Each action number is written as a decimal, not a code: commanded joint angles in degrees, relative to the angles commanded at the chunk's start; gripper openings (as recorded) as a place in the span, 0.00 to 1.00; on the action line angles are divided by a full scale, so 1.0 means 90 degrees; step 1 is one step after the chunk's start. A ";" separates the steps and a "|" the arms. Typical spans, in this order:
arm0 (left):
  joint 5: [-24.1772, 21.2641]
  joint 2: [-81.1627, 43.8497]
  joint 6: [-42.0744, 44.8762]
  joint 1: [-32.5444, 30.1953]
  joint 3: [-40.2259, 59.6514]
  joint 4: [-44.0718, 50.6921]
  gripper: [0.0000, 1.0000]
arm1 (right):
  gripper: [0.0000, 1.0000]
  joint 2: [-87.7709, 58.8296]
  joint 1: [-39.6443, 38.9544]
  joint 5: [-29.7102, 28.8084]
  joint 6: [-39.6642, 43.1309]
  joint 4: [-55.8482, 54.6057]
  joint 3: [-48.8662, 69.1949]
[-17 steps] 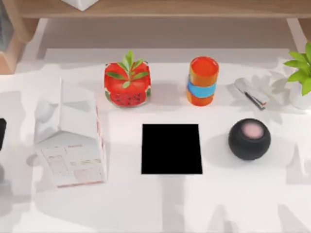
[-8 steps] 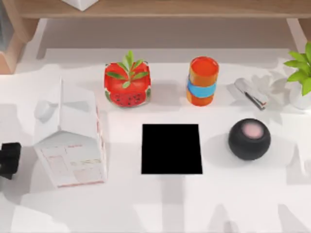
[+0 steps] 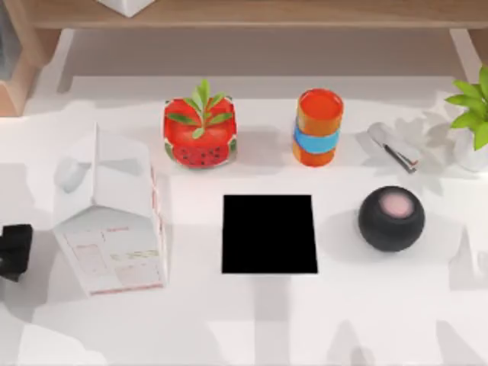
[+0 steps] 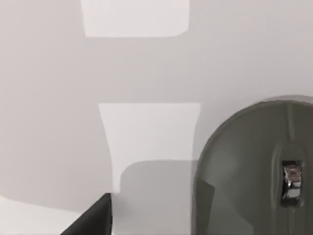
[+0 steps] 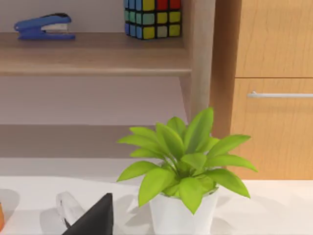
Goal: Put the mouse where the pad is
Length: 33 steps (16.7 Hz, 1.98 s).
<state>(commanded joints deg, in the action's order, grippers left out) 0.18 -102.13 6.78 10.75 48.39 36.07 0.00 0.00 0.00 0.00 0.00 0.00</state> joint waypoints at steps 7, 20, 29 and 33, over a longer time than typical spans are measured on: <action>0.0000 0.0000 0.0000 0.0000 0.0000 0.0000 0.25 | 1.00 0.0000 0.0000 0.0000 0.0000 0.0000 0.0000; -0.0049 0.0328 0.0007 -0.0011 0.0156 0.0272 0.00 | 1.00 0.0000 0.0000 0.0000 0.0000 0.0000 0.0000; -0.0047 0.1168 -0.0020 -0.0029 0.1579 0.2651 0.00 | 1.00 0.0000 0.0000 0.0000 0.0000 0.0000 0.0000; -0.0047 0.1359 -0.0030 -0.0035 0.1780 0.2927 0.00 | 1.00 0.0000 0.0000 0.0000 0.0000 0.0000 0.0000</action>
<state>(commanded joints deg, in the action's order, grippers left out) -0.24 -89.90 6.51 10.43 64.41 62.42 0.00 0.00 0.00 0.00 0.00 0.00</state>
